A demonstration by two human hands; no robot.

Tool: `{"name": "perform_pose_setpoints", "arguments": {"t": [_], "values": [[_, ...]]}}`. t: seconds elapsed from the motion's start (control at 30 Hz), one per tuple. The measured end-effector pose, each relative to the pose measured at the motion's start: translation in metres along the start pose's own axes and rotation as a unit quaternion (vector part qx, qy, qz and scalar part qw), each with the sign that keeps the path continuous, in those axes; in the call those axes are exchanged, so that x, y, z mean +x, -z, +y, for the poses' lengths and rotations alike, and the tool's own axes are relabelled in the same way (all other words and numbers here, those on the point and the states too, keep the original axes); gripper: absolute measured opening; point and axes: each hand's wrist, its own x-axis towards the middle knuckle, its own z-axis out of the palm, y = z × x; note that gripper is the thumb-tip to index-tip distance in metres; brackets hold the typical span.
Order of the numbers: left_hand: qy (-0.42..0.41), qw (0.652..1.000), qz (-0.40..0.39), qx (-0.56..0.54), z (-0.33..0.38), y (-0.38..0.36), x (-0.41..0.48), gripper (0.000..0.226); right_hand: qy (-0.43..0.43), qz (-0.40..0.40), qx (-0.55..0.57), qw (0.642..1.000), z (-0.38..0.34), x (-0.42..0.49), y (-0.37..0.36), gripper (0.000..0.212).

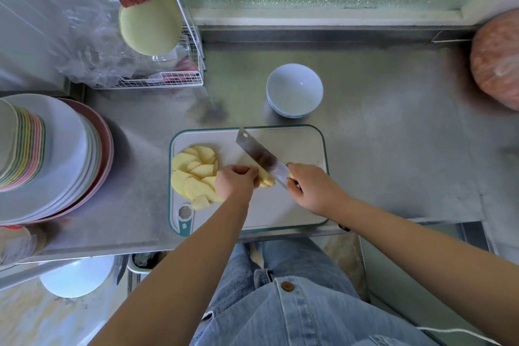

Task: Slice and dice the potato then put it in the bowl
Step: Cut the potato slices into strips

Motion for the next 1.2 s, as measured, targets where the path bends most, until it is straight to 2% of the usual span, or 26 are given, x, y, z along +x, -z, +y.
{"name": "perform_pose_setpoints", "arguments": {"t": [0.1,0.23,0.5,0.7,0.83,1.0,1.1,1.2], "values": [[-0.003,1.0,0.005,0.018,0.001,0.0,-0.003,0.008,0.008,-0.015,-0.022,1.0,-0.004,-0.004,0.002,0.035],[-0.008,0.999,0.009,0.036,0.001,-0.001,-0.003,0.012,0.014,-0.02,-0.023,0.999,-0.002,-0.005,-0.001,0.019],[-0.012,0.997,0.015,0.073,0.008,-0.001,-0.004,0.025,-0.003,-0.038,-0.026,0.999,-0.002,-0.001,-0.012,0.013],[-0.01,0.996,0.016,0.084,0.009,-0.002,-0.003,0.01,0.0,-0.03,-0.025,0.999,-0.001,0.001,-0.019,0.014],[-0.022,0.995,0.016,0.096,0.01,-0.001,-0.005,0.028,0.001,-0.014,-0.026,1.0,-0.005,0.004,-0.028,0.012],[-0.035,0.993,0.02,0.113,0.01,-0.001,-0.007,0.034,0.004,0.023,0.008,1.0,0.001,0.0,-0.036,0.013],[-0.057,0.99,0.006,0.126,0.008,0.003,-0.007,0.026,-0.005,0.054,0.05,0.997,0.009,0.005,-0.032,0.023],[-0.092,0.983,-0.01,0.159,0.006,0.006,-0.005,0.012,-0.01,0.092,0.072,0.993,0.013,0.005,-0.021,0.025]]}}
